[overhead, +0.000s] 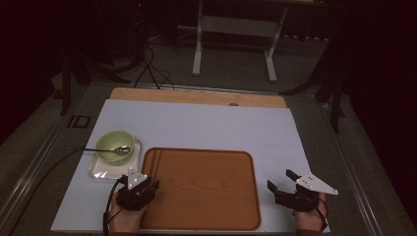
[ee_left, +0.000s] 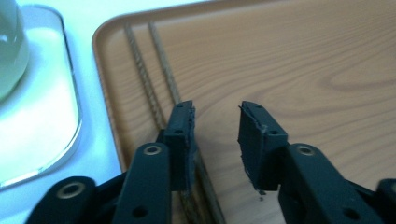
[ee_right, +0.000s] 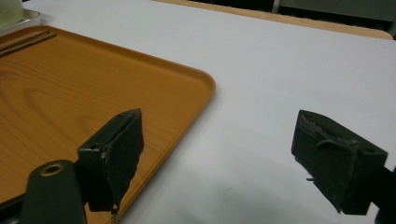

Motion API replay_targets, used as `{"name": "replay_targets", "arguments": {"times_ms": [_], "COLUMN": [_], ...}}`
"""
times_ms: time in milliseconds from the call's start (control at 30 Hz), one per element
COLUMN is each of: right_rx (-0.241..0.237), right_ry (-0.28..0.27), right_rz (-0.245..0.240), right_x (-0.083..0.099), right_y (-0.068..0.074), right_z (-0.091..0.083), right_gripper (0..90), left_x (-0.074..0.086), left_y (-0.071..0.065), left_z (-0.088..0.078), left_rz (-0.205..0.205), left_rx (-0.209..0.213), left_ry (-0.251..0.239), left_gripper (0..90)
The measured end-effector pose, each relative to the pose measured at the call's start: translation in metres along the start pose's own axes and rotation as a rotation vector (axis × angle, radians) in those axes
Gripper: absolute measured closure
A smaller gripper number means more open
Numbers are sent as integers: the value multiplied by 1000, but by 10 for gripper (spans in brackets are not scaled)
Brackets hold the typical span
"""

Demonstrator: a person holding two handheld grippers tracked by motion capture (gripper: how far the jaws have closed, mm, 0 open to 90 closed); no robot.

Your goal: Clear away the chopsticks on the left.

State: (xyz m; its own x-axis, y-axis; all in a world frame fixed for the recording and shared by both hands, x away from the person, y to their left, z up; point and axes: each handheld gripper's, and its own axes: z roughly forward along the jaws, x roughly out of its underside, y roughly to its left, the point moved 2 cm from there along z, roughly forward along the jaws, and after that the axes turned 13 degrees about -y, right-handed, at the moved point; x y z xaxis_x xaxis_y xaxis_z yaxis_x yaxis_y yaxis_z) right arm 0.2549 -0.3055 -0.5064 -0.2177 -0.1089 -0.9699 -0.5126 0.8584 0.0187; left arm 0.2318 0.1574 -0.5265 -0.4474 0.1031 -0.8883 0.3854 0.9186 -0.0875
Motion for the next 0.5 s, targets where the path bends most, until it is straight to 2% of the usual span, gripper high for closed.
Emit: {"name": "replay_targets", "arguments": {"times_ms": [100,167,500], "right_rx": [1,0,-1], "right_ry": [1,0,1], "right_rz": [1,0,-1], "right_x": [0,0,0], "right_y": [0,0,0], "right_z": [0,0,0], "right_gripper": [167,167,167], "left_x": [-4,-9,-21], "left_y": [0,3,17], "left_z": [-3,-6,-14], "left_rz": [-3,-19,-26], "left_rx": [25,41,49], "left_ry": [-21,-31,-63], "left_gripper": [595,573,521]}}
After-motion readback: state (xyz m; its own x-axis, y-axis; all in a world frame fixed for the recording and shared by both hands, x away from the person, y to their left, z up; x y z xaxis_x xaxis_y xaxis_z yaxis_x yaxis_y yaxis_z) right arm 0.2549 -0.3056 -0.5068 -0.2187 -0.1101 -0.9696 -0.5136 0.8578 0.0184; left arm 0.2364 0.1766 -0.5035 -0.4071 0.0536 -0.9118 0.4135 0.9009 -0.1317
